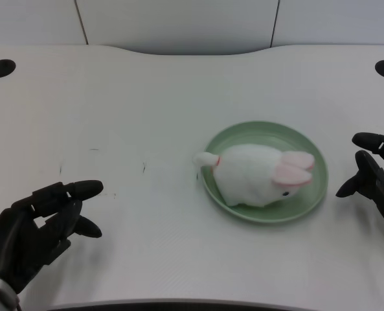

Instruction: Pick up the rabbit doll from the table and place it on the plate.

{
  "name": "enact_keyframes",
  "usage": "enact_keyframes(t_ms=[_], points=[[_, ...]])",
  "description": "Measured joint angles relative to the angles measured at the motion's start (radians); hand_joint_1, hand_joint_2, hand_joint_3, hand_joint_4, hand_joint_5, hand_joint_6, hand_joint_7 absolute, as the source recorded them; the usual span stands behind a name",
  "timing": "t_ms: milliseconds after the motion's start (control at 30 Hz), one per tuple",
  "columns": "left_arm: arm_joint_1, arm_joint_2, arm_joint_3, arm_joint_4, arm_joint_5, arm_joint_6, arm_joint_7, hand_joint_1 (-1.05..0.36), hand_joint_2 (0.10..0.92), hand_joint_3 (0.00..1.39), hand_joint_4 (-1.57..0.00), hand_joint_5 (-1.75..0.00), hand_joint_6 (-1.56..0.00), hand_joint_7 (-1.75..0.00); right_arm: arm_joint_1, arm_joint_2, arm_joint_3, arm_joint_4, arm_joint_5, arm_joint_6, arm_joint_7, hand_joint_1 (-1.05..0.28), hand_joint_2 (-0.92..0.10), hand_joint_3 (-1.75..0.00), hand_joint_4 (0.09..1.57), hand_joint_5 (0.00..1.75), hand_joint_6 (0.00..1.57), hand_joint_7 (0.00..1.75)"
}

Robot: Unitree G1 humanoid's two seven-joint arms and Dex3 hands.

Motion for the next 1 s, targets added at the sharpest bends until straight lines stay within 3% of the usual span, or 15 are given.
enact_keyframes(t_ms=[167, 500, 700, 1000], points=[[-0.015, -0.019, 0.017, 0.054, 0.006, -0.043, 0.019, -0.54, 0.921, 0.50, -0.48, -1.69, -0.50, -1.16, -0.006, 0.000, -0.009, 0.015, 0.000, 0.000, 0.005, -0.50, -0.92, -0.26, 0.89, 1.42, 0.78, 1.14], [-0.018, -0.036, 0.019, 0.092, 0.003, -0.059, 0.021, -0.55, 0.921, 0.46, -0.50, -1.67, -0.51, -1.17, -0.007, -0.011, -0.011, 0.025, -0.001, 0.000, 0.017, -0.50, -0.92, -0.27, 0.88, 1.43, 0.77, 1.17], [-0.024, -0.041, 0.021, 0.092, 0.004, -0.058, 0.044, -0.54, 0.921, 0.47, -0.52, -1.68, -0.51, -1.18, -0.021, -0.014, -0.010, 0.025, -0.006, 0.017, -0.007, -0.50, -0.92, -0.24, 0.91, 1.42, 0.80, 1.16], [-0.025, -0.041, 0.023, 0.092, -0.003, -0.057, 0.044, -0.54, 0.921, 0.46, -0.50, -1.66, -0.50, -1.18, -0.026, -0.014, -0.012, 0.027, -0.005, 0.018, -0.001, -0.50, -0.92, -0.25, 0.88, 1.42, 0.78, 1.15]])
